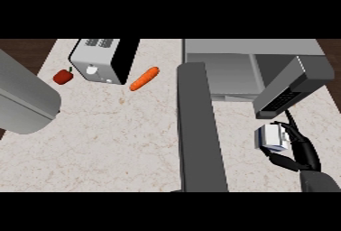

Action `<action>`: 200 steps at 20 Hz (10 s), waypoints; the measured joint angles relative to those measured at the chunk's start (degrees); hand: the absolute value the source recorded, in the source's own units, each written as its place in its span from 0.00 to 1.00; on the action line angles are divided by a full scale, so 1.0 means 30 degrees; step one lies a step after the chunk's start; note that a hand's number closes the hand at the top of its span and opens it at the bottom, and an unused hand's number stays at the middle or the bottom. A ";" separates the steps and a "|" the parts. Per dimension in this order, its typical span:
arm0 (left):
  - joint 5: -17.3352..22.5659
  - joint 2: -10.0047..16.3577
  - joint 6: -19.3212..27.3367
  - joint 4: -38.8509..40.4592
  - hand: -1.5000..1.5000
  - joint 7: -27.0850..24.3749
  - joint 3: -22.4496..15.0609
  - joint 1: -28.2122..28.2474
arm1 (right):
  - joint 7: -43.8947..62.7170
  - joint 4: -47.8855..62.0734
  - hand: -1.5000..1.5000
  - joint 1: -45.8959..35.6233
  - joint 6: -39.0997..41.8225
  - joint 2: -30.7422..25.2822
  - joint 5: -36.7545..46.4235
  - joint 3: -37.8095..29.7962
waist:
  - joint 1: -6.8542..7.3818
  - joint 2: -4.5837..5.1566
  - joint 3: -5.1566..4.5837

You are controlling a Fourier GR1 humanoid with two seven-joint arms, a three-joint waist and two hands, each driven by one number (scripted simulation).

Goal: Pick up the milk, place it into the microwave and close the microwave

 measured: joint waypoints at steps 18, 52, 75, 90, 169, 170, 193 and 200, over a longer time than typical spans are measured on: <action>0.0281 0.0131 -0.0160 0.0242 0.00 -0.0039 0.0216 -0.0019 | -0.0891 0.0171 1.00 -0.0783 -0.1876 0.1998 -0.0427 -0.0452 | -0.0130 0.0187 0.0197; 0.0767 0.0156 -0.1366 0.1909 0.00 0.0107 0.2038 -0.0633 | 0.8402 -0.5135 1.00 -0.7431 -0.6933 0.4291 0.2833 0.3056 | 0.0076 0.0128 0.0066; 0.0355 0.0765 -0.2133 0.3465 0.00 -0.0157 0.1508 -0.2314 | 0.7327 0.2472 1.00 -1.2720 -1.5513 0.1599 0.5014 0.1545 | 0.1937 0.1111 0.0158; -0.1074 0.1209 -0.2082 0.4440 0.00 -0.0552 0.1278 -0.3589 | 0.9572 0.4488 0.00 -1.2978 -1.8407 0.0522 0.6583 0.2362 | 0.2431 0.1377 0.0205; -0.8557 -0.0226 1.1902 2.4804 1.00 -0.9201 -2.2130 -1.5646 | 0.4980 -1.9647 0.00 1.0462 0.4483 0.2065 -0.4168 0.2258 | -0.1852 0.0155 0.0006; -0.8002 -0.0235 1.2289 2.5223 1.00 -0.9426 -2.2396 -1.6025 | 0.5402 -2.0286 0.00 1.0637 0.4709 0.1967 -0.4515 0.2317 | -0.1927 0.0170 0.0000; 0.1841 -0.0265 1.9212 2.6737 1.00 -1.0885 -2.5915 -2.0824 | 1.0104 -2.7288 0.00 1.0680 0.7589 -0.0545 -0.8304 0.3110 | -0.4326 0.0738 -0.0062; 0.3895 -0.0317 2.1382 2.7355 0.00 -1.0558 -2.5556 -2.2517 | 1.0646 -2.7854 0.00 0.9710 0.7791 -0.1481 -0.8996 0.2358 | -0.5096 0.0935 -0.0035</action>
